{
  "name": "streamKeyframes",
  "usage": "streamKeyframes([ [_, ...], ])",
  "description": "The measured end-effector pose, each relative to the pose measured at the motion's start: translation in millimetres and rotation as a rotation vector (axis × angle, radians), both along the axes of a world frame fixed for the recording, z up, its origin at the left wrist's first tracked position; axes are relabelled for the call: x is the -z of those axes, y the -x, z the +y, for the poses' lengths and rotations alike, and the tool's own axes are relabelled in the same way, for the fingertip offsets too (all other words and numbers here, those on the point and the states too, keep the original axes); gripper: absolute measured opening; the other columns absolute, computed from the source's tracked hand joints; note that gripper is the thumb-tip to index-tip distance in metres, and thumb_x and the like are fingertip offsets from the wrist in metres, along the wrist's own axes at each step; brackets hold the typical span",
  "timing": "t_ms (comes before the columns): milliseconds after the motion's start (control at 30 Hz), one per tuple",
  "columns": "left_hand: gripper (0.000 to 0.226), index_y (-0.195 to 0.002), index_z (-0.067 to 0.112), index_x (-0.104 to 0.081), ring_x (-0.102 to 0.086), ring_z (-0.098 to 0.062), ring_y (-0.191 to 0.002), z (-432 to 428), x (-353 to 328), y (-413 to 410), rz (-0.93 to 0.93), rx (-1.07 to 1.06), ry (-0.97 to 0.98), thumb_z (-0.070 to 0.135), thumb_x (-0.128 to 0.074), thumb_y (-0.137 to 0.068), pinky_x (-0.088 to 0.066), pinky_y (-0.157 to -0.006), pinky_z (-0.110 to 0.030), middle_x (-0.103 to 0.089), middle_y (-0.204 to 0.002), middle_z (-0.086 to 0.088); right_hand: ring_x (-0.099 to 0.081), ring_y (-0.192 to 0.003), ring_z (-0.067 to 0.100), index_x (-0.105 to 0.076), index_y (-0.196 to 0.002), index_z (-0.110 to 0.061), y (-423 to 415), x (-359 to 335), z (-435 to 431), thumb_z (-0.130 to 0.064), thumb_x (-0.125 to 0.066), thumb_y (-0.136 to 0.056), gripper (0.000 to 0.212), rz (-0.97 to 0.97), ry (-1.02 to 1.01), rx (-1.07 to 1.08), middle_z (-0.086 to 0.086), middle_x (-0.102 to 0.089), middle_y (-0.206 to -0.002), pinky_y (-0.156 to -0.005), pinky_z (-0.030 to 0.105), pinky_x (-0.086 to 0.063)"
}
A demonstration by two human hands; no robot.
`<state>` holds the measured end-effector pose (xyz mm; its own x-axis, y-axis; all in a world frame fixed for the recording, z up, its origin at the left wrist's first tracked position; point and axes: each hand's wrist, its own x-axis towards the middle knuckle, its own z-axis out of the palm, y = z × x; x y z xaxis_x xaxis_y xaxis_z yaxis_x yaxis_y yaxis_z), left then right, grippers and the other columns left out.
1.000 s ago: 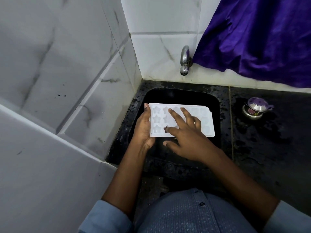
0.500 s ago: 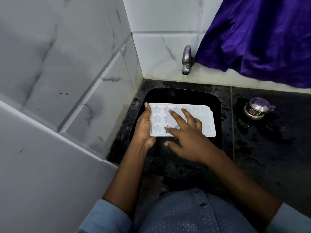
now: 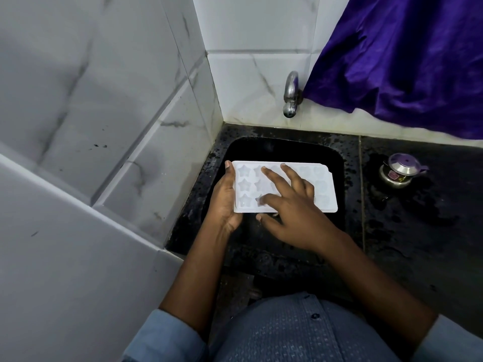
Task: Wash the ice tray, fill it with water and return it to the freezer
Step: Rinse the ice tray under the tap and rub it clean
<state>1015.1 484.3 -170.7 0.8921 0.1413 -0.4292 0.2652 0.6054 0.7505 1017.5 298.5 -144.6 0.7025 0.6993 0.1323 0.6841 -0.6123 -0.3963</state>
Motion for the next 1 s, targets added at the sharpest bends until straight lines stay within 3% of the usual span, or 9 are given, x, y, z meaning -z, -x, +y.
streamKeyframes([
  [67,0.083,-0.152,0.007,-0.058,-0.058,-0.048,-0.139,-1,1,0,0.01,0.03,0.025,0.073,-0.041,-0.104,-0.037,-0.12,-0.072,-0.062,-0.148,-0.026,0.01,-0.16,0.028,-0.068,-0.12,-0.029,-1,-1,0,-0.05,-0.06,-0.095,0.033,-0.005,-0.029,0.012,-0.003,-0.012,-0.174,-0.12,0.052,-0.008],
  [233,0.085,-0.154,0.007,-0.056,-0.056,-0.046,-0.142,0,2,0,0.016,0.035,0.068,0.074,-0.041,-0.104,-0.034,-0.124,-0.068,-0.061,-0.151,-0.025,0.021,-0.158,0.03,-0.059,-0.14,-0.033,1,4,1,-0.056,-0.056,-0.097,0.049,0.036,0.15,-0.003,-0.002,0.005,-0.175,-0.122,0.055,-0.001],
  [400,0.081,-0.151,0.007,-0.059,-0.06,-0.046,-0.138,0,2,2,0.003,0.02,0.034,0.072,-0.042,-0.105,-0.037,-0.121,-0.07,-0.064,-0.146,-0.025,0.005,-0.16,0.029,-0.068,-0.118,-0.03,3,1,2,-0.044,-0.063,-0.094,0.028,-0.027,-0.102,-0.018,-0.002,-0.017,-0.173,-0.119,0.052,-0.01],
  [600,0.084,-0.149,0.009,-0.062,-0.059,-0.046,-0.139,-5,-3,3,0.01,0.021,0.061,0.075,-0.052,-0.097,-0.041,-0.12,-0.066,-0.067,-0.144,-0.023,0.024,-0.157,0.028,-0.052,-0.144,-0.039,6,3,17,-0.053,-0.057,-0.094,0.052,0.035,0.086,-0.063,-0.003,0.01,-0.175,-0.12,0.057,-0.004],
  [800,0.08,-0.15,0.007,-0.06,-0.063,-0.044,-0.134,-7,-5,4,0.002,-0.018,0.024,0.069,-0.054,-0.1,-0.042,-0.12,-0.065,-0.069,-0.14,-0.021,0.022,-0.158,0.026,-0.063,-0.129,-0.036,2,-4,19,-0.049,-0.049,-0.089,0.045,0.029,0.009,-0.06,-0.004,0.003,-0.175,-0.119,0.052,-0.003],
  [1000,0.081,-0.149,0.008,-0.061,-0.068,-0.042,-0.128,-4,-14,3,0.024,-0.034,-0.011,0.072,-0.054,-0.099,-0.051,-0.112,-0.061,-0.07,-0.141,-0.022,0.025,-0.156,0.03,-0.052,-0.145,-0.039,1,-2,24,-0.046,-0.057,-0.094,0.051,0.055,0.142,-0.071,-0.003,0.014,-0.174,-0.121,0.058,-0.003],
])
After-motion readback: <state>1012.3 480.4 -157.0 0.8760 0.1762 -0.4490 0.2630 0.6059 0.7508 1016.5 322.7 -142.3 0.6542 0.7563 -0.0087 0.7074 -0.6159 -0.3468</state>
